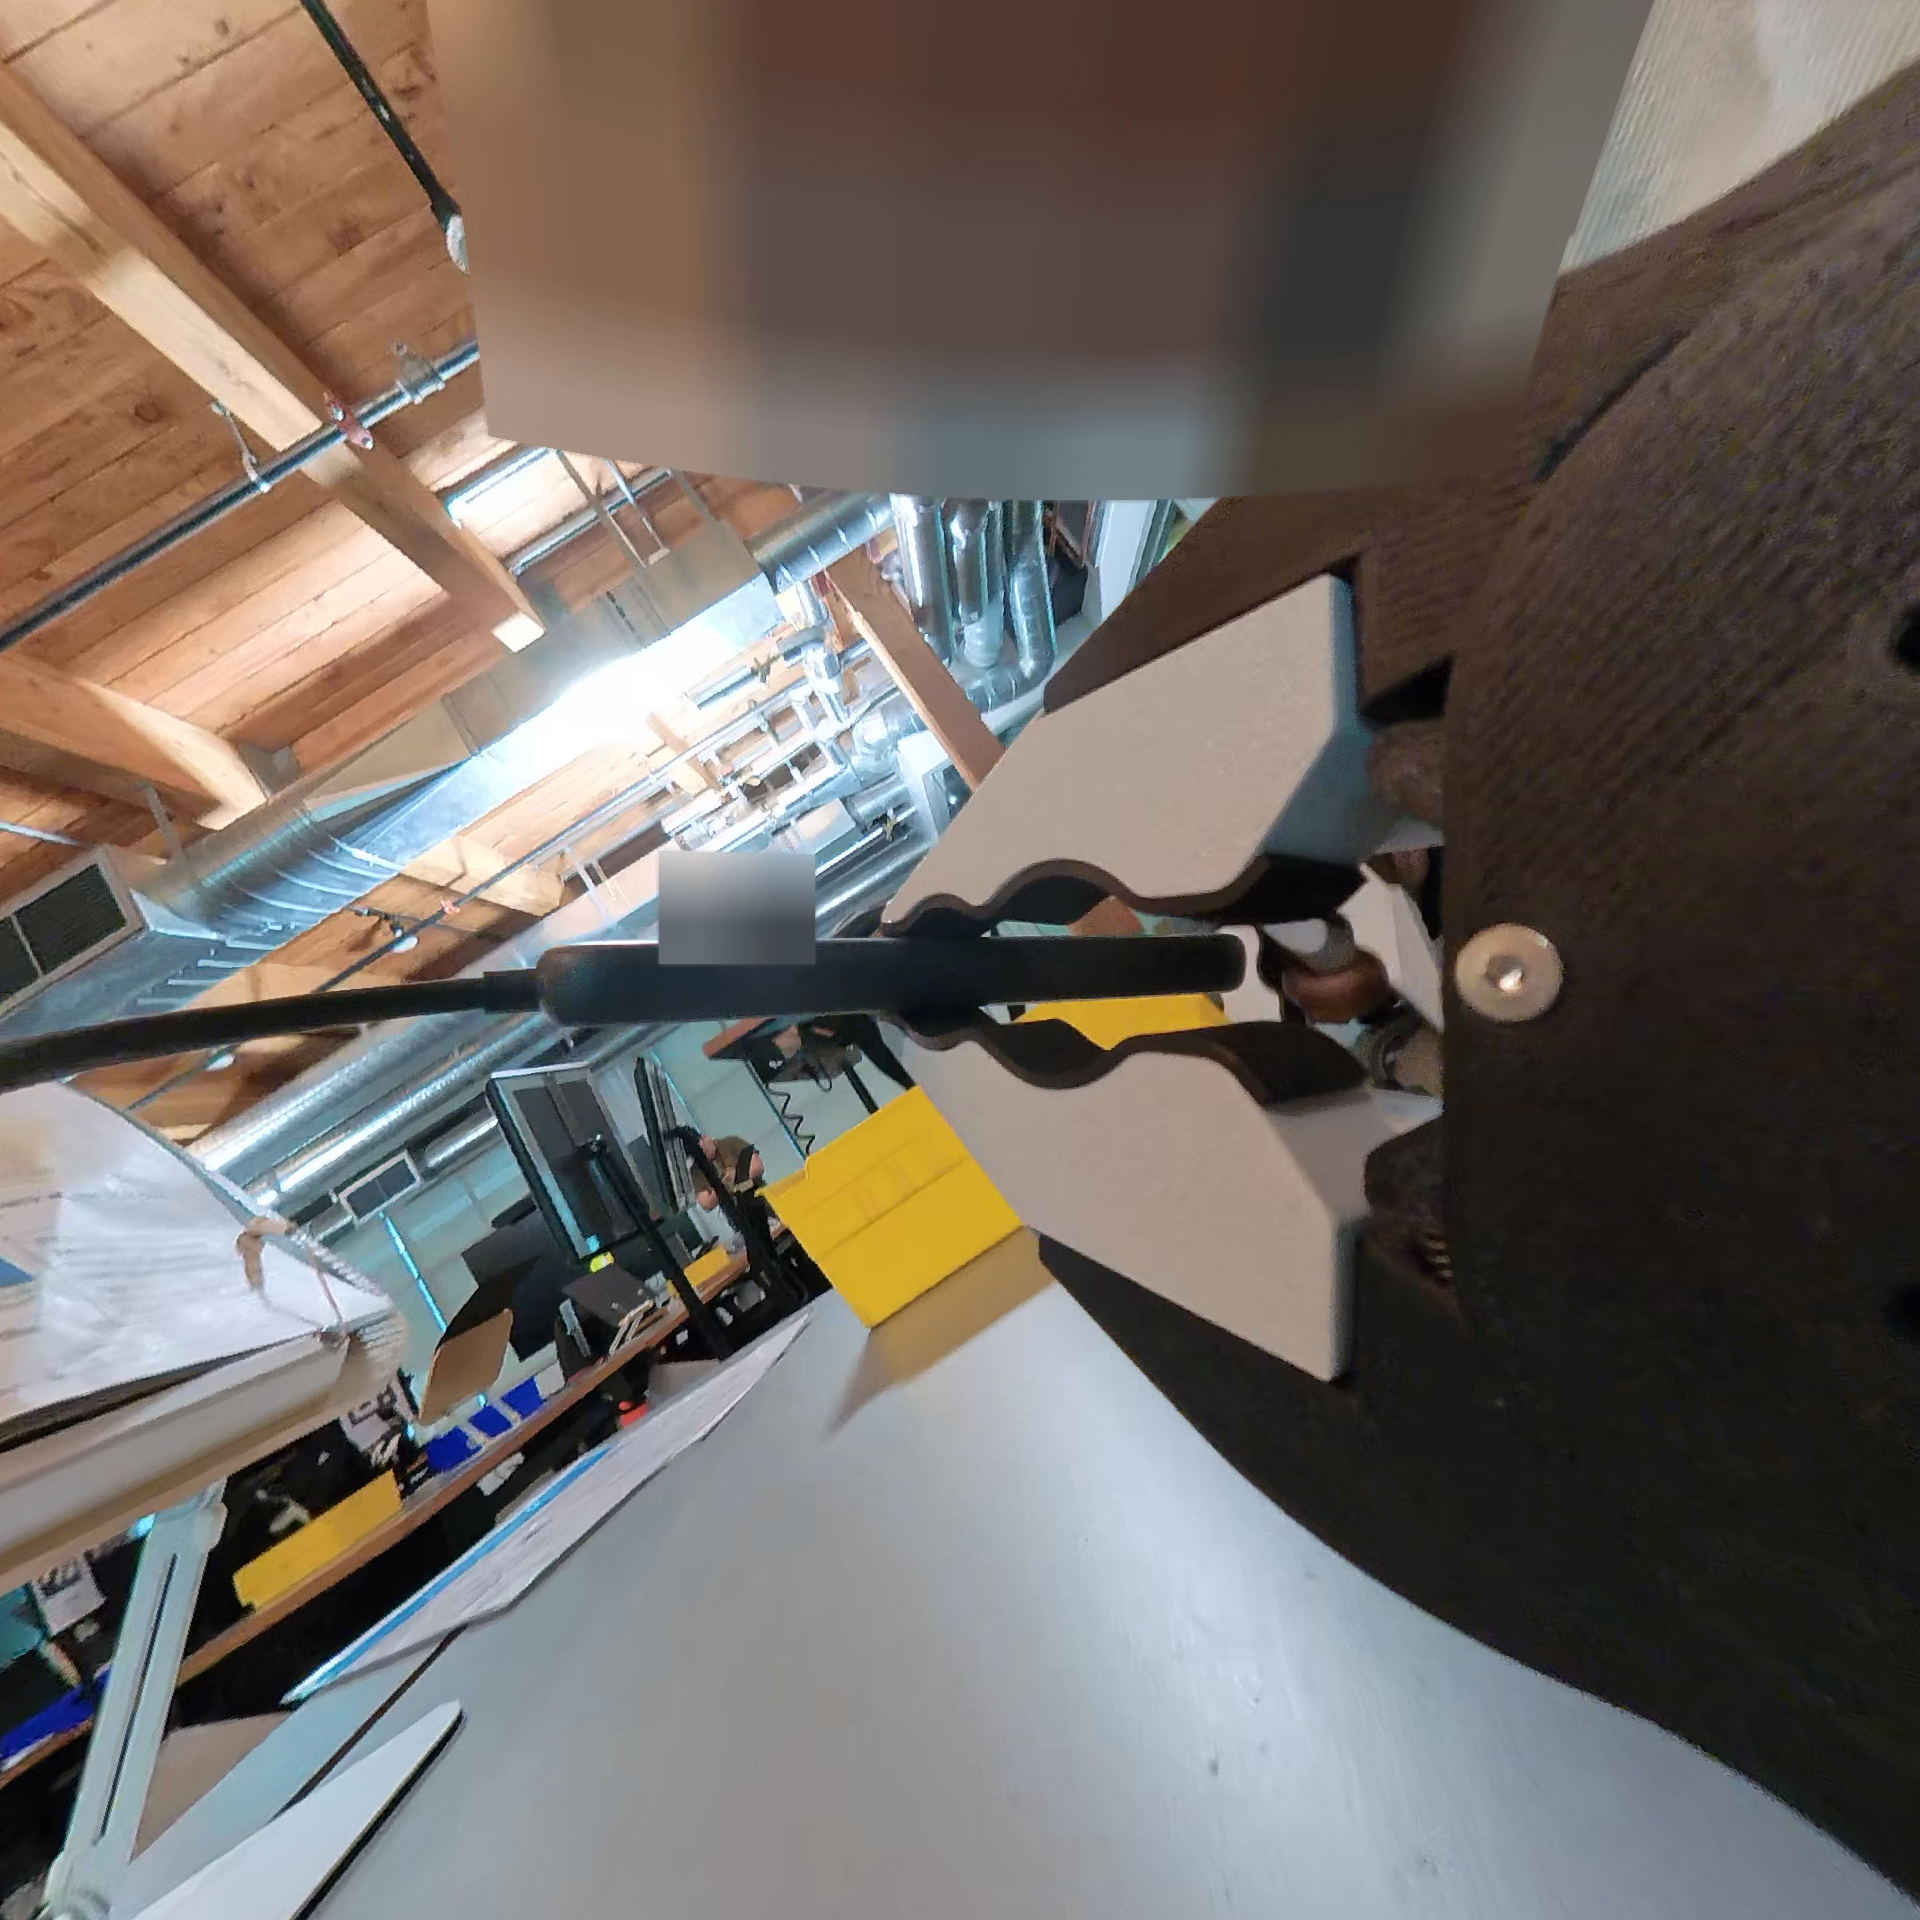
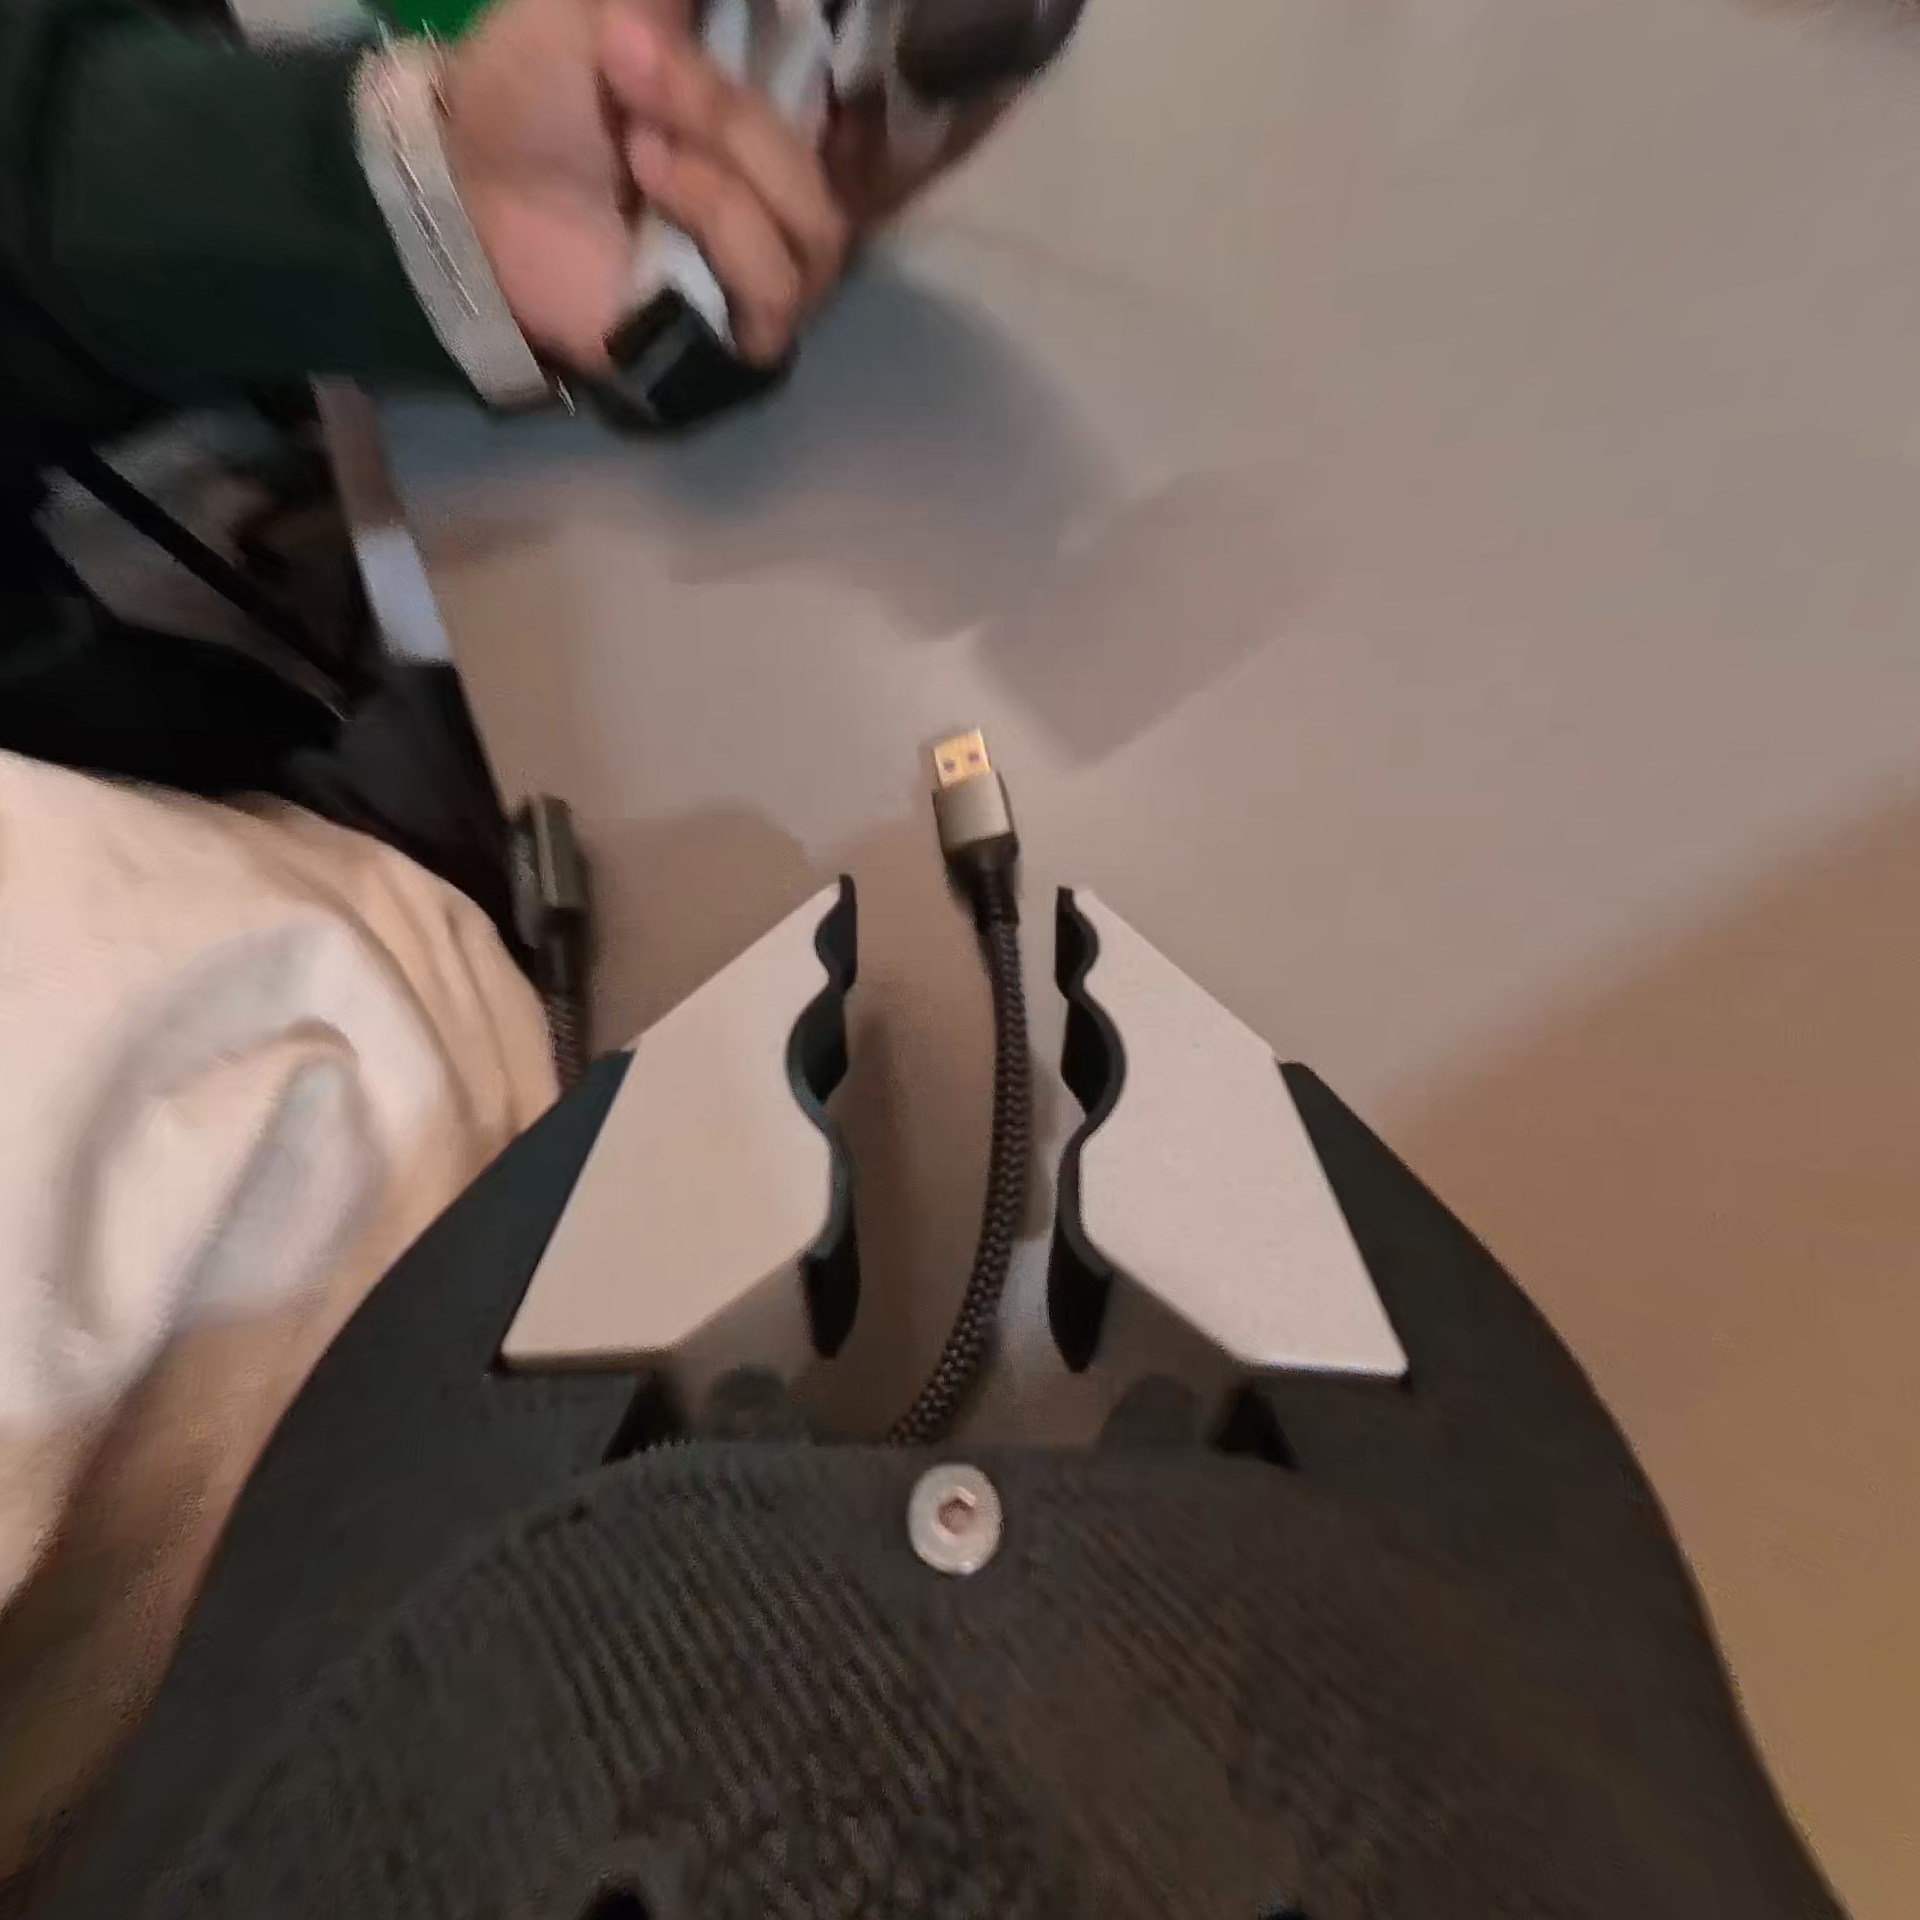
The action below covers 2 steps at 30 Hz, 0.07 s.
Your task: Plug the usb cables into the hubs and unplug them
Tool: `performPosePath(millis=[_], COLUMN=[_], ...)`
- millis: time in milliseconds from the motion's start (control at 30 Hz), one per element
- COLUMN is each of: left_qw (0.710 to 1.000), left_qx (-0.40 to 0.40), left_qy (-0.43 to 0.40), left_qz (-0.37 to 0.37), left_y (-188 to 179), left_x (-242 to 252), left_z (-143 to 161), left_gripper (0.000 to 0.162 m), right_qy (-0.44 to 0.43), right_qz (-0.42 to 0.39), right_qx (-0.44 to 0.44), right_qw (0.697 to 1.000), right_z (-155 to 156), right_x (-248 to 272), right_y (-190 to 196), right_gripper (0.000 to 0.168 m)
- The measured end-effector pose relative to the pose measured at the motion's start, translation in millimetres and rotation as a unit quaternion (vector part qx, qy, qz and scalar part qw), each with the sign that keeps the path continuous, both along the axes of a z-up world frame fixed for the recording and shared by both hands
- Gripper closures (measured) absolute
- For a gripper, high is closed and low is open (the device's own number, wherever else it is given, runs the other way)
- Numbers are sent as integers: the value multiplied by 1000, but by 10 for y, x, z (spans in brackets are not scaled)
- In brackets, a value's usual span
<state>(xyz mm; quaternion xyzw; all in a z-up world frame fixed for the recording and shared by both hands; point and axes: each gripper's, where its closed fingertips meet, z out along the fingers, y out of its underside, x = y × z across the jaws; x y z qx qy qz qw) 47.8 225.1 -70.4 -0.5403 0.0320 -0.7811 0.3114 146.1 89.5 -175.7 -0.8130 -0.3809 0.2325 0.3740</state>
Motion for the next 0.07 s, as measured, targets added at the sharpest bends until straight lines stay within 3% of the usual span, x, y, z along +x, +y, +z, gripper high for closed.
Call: performPosePath(millis=[67], left_qw=[999], left_qx=[5], left_qy=[-22], left_qz=[-23], left_y=[-62], left_x=[9], left_z=[63], left_gripper=[153], right_qy=[-51], right_qz=[2], right_qx=[16], right_qw=[999], right_z=[-112], right_x=[21], right_y=[60], right_gripper=[133])
